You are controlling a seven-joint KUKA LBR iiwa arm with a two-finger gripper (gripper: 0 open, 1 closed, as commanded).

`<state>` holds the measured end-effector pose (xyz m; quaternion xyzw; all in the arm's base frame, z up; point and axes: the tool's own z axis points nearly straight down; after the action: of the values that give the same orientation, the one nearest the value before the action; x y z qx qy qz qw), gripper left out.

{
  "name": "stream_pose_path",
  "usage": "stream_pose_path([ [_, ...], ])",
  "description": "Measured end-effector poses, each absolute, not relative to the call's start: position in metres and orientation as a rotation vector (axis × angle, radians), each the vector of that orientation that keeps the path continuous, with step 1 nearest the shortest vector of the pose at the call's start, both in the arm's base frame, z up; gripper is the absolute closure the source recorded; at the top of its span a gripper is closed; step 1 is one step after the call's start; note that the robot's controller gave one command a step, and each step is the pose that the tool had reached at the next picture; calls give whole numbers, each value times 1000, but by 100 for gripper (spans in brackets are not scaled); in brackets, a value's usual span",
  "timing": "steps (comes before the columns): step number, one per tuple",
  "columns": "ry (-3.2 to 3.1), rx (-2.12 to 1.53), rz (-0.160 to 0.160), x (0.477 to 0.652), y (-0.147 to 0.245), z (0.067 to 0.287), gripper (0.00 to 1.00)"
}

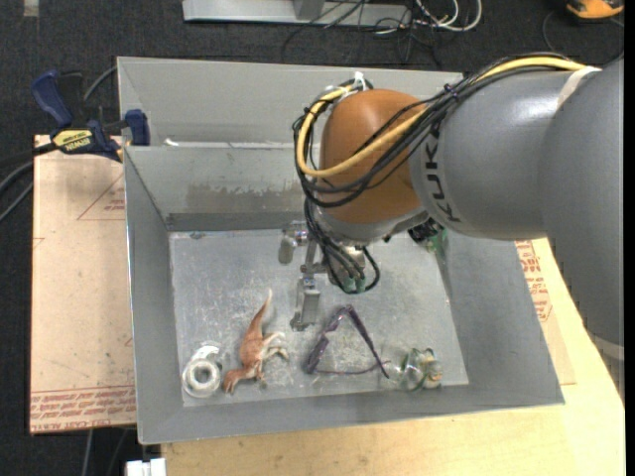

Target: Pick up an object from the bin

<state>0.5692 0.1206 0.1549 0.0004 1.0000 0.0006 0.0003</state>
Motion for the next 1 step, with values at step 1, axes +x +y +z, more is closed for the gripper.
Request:
stream_pose_path([
  [1,3151,-113,1,538,108,70,0],
])
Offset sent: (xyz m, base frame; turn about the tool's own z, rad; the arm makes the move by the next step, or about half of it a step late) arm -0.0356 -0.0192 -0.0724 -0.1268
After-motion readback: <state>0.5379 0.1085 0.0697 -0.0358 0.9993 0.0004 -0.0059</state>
